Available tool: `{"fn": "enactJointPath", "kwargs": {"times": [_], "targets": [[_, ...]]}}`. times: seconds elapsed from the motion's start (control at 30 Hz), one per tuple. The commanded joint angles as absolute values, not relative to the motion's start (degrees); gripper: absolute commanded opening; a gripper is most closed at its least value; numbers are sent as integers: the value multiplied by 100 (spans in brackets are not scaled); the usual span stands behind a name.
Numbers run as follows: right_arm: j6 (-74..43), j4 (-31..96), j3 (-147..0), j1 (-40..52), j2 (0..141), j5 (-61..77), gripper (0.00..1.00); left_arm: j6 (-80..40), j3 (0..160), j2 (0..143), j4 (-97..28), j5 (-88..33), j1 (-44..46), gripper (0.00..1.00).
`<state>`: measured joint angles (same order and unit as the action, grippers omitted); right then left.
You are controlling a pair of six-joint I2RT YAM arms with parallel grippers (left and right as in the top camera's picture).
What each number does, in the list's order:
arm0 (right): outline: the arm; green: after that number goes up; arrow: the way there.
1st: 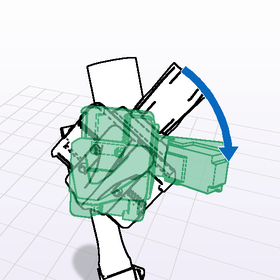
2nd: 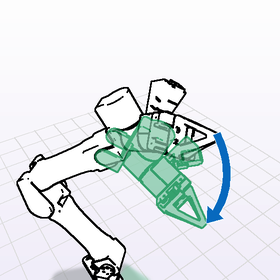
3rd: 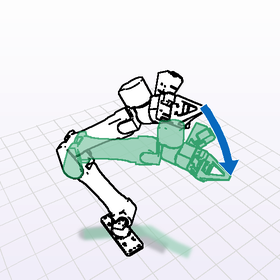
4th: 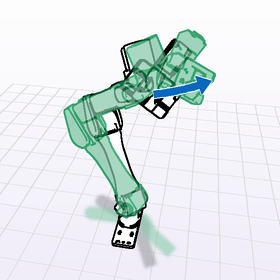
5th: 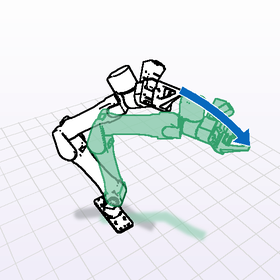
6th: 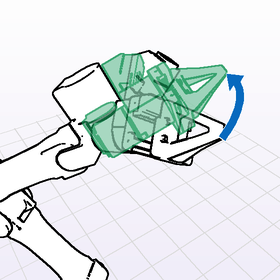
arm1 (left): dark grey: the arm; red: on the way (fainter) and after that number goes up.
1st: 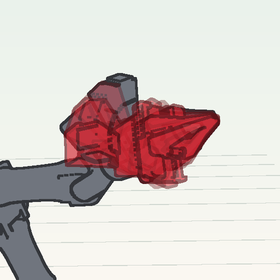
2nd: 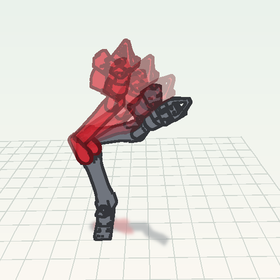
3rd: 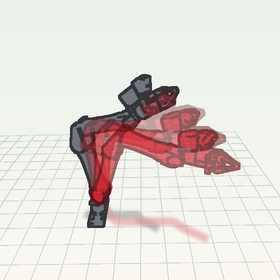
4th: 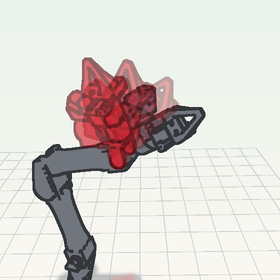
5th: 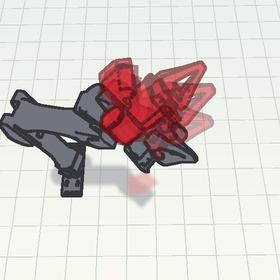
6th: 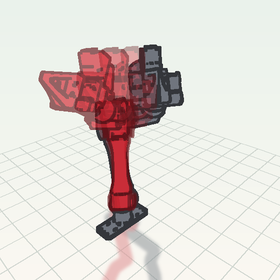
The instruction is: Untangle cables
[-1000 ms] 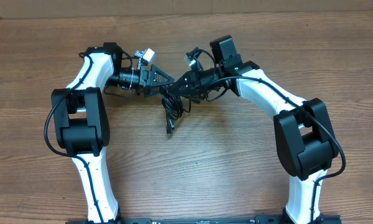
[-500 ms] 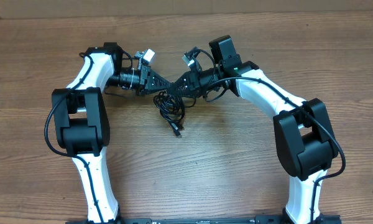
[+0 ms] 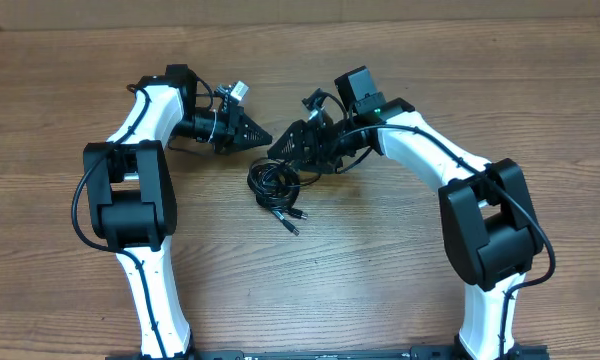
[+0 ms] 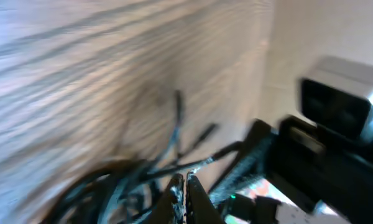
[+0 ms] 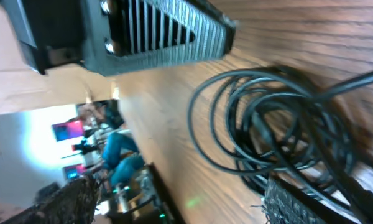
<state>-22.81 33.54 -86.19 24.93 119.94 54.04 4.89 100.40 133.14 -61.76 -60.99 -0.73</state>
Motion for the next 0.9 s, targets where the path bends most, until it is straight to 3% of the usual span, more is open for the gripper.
{"fn": "enactJointPath", "kwargs": {"times": [0.0,0.17,0.3,0.4,0.67,0.87], "targets": [[-2073,3358,-8683,2714,11767,4764,83,-480,9990,13399,-6088,-5000,-30,4],[-2095,3354,-8665,3127,11767,3699,80,-1288,9990,13399,-6077,-3859,-38,7],[-2123,3308,-8665,3514,11771,2611,76,-1555,9990,13399,-6082,-3378,-38,17],[-2257,3247,-8665,3793,11775,1815,72,-1553,9990,13399,-6080,-3319,-38,26],[-2443,3070,-8663,4445,11782,71,60,-1551,9990,13399,-6077,-3280,-38,34],[-2425,2919,-8663,4768,11939,-447,59,-1551,9990,13399,-6077,-3280,-38,37]]}}
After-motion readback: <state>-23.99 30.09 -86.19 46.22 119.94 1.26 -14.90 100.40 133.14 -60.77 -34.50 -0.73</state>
